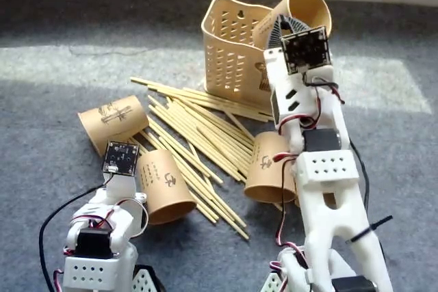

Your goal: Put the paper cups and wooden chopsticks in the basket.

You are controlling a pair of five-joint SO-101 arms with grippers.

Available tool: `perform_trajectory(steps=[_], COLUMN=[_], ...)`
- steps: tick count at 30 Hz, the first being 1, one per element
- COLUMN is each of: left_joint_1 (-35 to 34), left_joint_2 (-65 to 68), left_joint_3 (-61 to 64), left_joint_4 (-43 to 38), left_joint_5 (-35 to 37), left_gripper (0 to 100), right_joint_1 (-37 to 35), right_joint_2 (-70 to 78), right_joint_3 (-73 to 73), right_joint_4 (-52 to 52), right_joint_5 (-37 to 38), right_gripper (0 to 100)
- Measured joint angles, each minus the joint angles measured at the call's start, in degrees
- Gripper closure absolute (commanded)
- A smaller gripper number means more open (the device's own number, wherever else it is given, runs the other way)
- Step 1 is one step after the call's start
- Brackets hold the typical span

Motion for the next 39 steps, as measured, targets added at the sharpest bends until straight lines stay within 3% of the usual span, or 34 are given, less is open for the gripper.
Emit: perform_trajectory(steps=[8,14,23,32,39], left_joint_1=[0.00,0.00,0.00,0.00,0.00], left_joint_2=[0.00,0.00,0.00,0.00,0.00], left_joint_3=[0.00,0.00,0.00,0.00,0.00], left_joint_4=[0.00,0.00,0.00,0.00,0.00], left_joint_5=[0.00,0.00,0.00,0.00,0.00], left_gripper=[99,99,99,99,99], right_joint_1=[-5.01,-5.01,4.75,5.36,-0.09], right_joint_2=[0.79,-1.49,3.08,13.27,17.58], right_joint_3=[0.00,-9.14,-29.89,-31.12,-33.05], right_joint_4=[0.09,11.08,25.49,26.90,26.29], right_joint_5=[0.00,-0.09,-11.52,-12.48,-10.81], right_gripper=[98.3,98.3,98.3,98.3,98.3])
